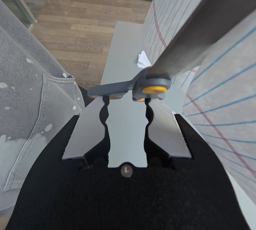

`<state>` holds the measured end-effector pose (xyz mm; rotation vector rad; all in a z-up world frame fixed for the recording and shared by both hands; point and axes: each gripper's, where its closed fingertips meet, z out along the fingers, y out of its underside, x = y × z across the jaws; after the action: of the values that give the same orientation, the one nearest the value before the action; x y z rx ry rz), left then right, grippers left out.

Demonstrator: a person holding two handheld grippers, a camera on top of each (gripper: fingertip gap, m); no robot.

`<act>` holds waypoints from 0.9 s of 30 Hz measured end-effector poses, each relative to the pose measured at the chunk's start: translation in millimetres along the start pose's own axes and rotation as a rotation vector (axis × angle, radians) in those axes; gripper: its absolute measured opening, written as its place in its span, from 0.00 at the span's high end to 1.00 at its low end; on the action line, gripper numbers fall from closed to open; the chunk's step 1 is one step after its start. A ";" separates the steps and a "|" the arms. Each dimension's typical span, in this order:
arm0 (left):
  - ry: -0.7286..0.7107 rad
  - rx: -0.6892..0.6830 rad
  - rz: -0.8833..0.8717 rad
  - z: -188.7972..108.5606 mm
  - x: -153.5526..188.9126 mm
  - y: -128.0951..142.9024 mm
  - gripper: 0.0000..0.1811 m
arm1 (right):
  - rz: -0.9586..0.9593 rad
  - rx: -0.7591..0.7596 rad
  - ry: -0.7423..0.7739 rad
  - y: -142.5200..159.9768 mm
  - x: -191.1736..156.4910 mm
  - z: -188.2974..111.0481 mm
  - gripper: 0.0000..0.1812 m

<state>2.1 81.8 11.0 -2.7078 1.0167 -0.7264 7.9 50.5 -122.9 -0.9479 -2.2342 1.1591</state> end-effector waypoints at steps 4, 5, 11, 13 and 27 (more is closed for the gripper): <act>-0.019 -0.022 0.002 2.5 -0.6 -1.2 1.00 | -0.003 -0.035 -0.006 -0.2 -1.2 5.3 0.72; -0.025 -0.033 0.002 3.2 -0.2 -1.3 1.00 | -0.005 -0.048 -0.001 1.2 -0.5 6.4 0.72; -0.043 -0.086 -0.032 5.9 -2.3 2.2 1.00 | 0.022 -0.044 0.001 3.0 -0.3 8.7 0.72; -0.042 -0.107 -0.038 9.1 -3.8 5.9 1.00 | 0.022 -0.050 0.004 4.3 0.3 8.9 0.72; -0.048 -0.164 -0.023 16.2 -9.0 7.6 1.00 | 0.036 -0.077 -0.002 13.5 -2.3 16.5 0.77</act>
<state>-0.2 81.6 -8.9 -2.8647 1.0806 -0.6035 3.7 45.7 -143.3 -1.0212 -2.2869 1.0963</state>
